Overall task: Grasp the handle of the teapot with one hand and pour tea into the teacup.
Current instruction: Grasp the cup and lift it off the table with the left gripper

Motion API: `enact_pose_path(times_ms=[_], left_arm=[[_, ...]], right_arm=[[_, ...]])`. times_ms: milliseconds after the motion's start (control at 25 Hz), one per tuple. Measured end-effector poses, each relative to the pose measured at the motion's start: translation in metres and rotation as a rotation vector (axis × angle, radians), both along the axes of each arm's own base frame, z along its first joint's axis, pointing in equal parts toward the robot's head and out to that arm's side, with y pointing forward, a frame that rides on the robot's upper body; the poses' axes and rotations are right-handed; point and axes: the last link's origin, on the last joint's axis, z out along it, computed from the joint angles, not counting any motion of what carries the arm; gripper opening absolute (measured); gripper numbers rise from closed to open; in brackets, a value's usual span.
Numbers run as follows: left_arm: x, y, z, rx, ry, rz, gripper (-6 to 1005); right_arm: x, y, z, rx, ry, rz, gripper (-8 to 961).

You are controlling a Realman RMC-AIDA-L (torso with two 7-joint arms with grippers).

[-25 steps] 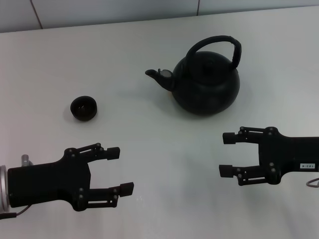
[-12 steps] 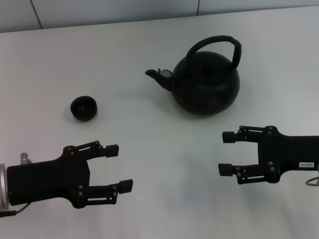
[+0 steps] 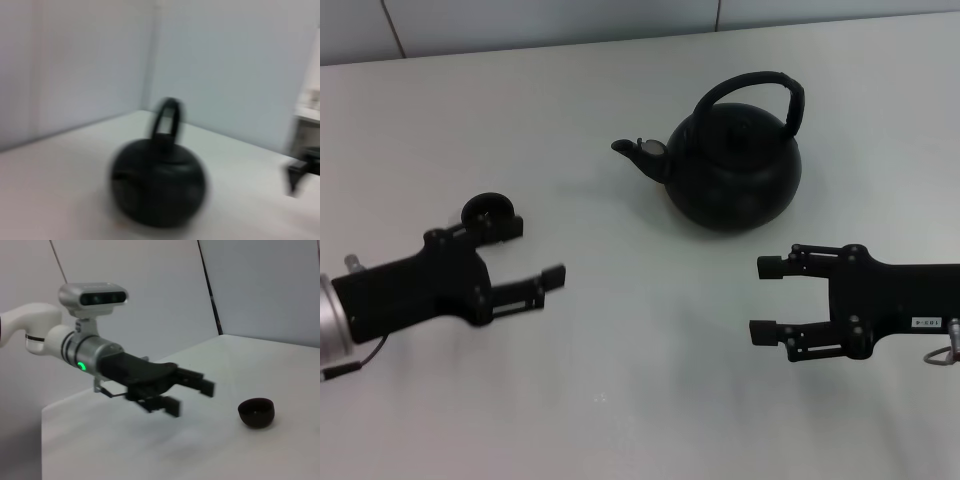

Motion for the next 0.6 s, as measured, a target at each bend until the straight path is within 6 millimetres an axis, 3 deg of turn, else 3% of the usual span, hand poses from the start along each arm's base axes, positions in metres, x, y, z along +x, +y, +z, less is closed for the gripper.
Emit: enact_pose_path(times_ms=[160, 360, 400, 480, 600], left_arm=[[-0.001, 0.014, -0.013, 0.129, 0.021, 0.052, 818], [-0.003, 0.014, -0.02, 0.197, 0.043, 0.042, 812], [-0.003, 0.014, -0.022, 0.299, 0.032, 0.049, 811], [-0.004, 0.012, -0.022, 0.336, 0.011, 0.065, 808], [-0.004, 0.012, -0.022, 0.336, 0.011, 0.065, 805]], right_arm=[[-0.002, 0.002, -0.001, 0.0, 0.005, 0.006, 833], [-0.005, 0.005, -0.001, 0.003, 0.02, 0.01, 833], [-0.006, 0.006, -0.001, 0.003, 0.021, 0.012, 833], [-0.007, 0.007, -0.001, 0.004, 0.021, 0.014, 833], [-0.008, 0.009, -0.001, 0.004, 0.022, 0.02, 833]])
